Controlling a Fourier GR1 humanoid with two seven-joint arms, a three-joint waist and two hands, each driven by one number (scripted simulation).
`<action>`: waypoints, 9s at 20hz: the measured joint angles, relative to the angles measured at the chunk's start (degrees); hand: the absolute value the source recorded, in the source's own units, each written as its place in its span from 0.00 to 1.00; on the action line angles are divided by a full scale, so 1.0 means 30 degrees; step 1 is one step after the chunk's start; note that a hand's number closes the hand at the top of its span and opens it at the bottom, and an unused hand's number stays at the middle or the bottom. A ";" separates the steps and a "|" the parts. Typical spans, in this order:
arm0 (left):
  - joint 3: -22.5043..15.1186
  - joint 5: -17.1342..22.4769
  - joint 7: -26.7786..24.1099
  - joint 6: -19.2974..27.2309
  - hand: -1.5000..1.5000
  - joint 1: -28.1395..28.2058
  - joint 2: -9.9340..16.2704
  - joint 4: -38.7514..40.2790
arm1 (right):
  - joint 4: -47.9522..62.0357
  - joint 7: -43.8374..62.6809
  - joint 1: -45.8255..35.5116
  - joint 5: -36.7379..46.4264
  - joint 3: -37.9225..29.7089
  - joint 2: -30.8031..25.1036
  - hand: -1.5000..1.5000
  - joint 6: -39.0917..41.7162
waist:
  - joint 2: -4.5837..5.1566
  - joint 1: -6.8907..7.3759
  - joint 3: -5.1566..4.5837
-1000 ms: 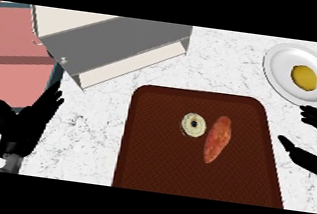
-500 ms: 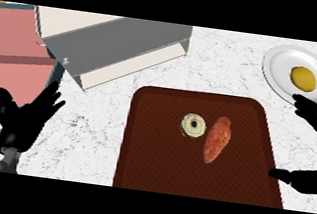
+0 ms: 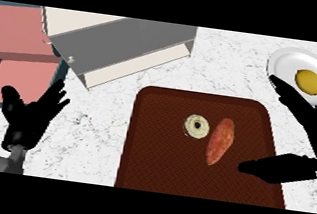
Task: Pick the cupcake from the tray and place it in the tiered shelf
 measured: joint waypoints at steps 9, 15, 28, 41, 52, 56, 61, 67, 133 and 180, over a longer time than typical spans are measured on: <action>0.0355 -0.0348 0.0137 -0.0274 0.50 -0.0107 -0.0227 0.0266 | 0.2692 0.4127 -0.3817 0.3501 0.2825 0.2607 0.00 -0.0153 | -0.0001 0.0026 0.0061; 0.0622 -0.0515 0.0313 -0.0475 0.50 0.0009 -0.0261 0.0055 | 0.4615 0.4708 -0.4856 0.4678 0.4285 0.4161 0.00 0.0358 | 0.0001 -0.0035 0.0046; 0.1316 -0.0748 0.0532 -0.1025 0.50 0.0053 -0.0489 0.0215 | 0.6490 0.5530 -0.4935 0.7875 0.5318 0.6334 0.00 0.0872 | -0.0025 -0.0195 0.0064; 0.1814 -0.1379 0.0541 -0.1345 0.50 0.0105 -0.0903 0.0323 | 0.9226 0.4732 -0.3883 1.1136 0.5029 0.8326 0.00 0.0814 | -0.0007 -0.0199 0.0081; 0.2004 -0.2210 0.0613 -0.1253 0.50 0.0254 -0.1699 0.0011 | 1.1983 0.3409 -0.4040 1.3341 0.3763 0.9928 0.00 0.0251 | -0.0016 -0.0160 0.0111; 0.2255 -0.2455 0.0931 -0.1400 0.50 0.0092 -0.1763 0.0107 | 1.3040 0.2492 -0.3994 1.3858 0.3303 1.0394 0.00 -0.0209 | -0.0016 -0.0149 0.0121; 0.2506 -0.2405 0.0724 -0.1784 0.50 0.0181 -0.1861 -0.0003 | 1.4284 0.0968 -0.4047 1.3411 0.3652 1.0609 1.00 0.1268 | -0.0034 -0.0093 0.0059; 0.2829 -0.2585 0.1157 -0.2016 0.50 0.0082 -0.1864 0.0160 | 1.4399 -0.0781 -0.3816 1.3415 0.3778 1.1091 1.00 0.1729 | -0.0145 -0.0178 -0.0001; 0.3708 -0.3696 0.1544 -0.3209 0.50 -0.0479 -0.2769 -0.0029 | 2.5716 -0.8338 -2.7117 0.8864 -0.3557 1.0636 1.00 0.2321 | 0.0331 0.0531 -0.0043; 0.3972 -0.4357 0.1593 -0.3312 0.50 -0.0518 -0.3432 -0.0170 | 3.2429 -1.2290 -2.9562 0.4595 -1.1987 0.8026 0.00 -0.5241 | 0.0383 0.0599 -0.0034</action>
